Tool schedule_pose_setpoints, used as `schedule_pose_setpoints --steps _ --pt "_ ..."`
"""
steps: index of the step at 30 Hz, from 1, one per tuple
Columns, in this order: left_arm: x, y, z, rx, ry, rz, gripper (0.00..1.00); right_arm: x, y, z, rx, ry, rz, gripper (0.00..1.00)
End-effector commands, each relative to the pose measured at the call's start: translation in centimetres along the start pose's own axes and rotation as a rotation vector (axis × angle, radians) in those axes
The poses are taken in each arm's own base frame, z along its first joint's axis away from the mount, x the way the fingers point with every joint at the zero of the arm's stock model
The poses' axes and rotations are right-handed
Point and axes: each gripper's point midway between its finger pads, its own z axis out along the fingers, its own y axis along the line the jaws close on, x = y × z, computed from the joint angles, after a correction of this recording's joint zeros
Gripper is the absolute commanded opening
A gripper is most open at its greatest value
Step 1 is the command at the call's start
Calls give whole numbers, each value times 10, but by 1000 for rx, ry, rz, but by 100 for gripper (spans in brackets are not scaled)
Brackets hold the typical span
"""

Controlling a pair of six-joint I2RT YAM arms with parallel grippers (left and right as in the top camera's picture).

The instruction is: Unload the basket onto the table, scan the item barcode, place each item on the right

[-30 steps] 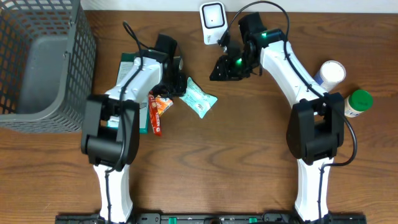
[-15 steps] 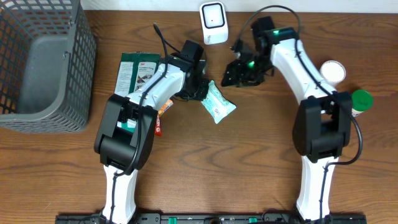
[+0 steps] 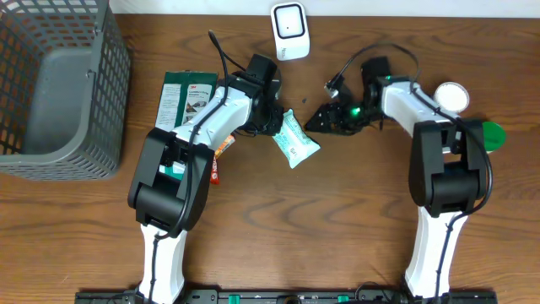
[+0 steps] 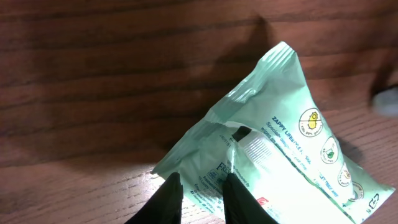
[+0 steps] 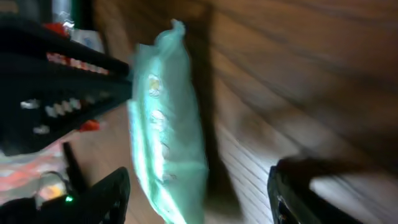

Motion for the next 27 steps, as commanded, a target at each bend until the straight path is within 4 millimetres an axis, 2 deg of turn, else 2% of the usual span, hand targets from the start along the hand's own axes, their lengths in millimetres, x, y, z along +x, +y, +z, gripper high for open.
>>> schedule_pose_setpoints --steps 1,8,13,16,18,20,24,26,27 --pt "15 12 13 -48 42 5 22 14 11 23 -79 29 20 67" --pt "27 23 24 -77 55 2 22 15 25 55 -90 17 15 66" --pt "26 23 24 -77 51 2 22 22 41 73 -89 50 -35 54" --pt "26 23 24 -76 50 2 22 22 40 74 -76 50 -36 36" --pt "24 23 23 -75 43 3 22 21 37 71 -75 44 -26 30" --pt "16 25 15 -77 14 -2 22 17 33 65 -83 30 10 28" --pt "-2 28 -7 -70 -49 -16 23 11 33 55 -114 10 19 33" --pt "-9 32 -19 -68 -80 -26 27 8 35 50 -127 0 19 27" --pt "-13 33 -26 -66 -98 -30 29 7 37 48 -138 -4 16 19"
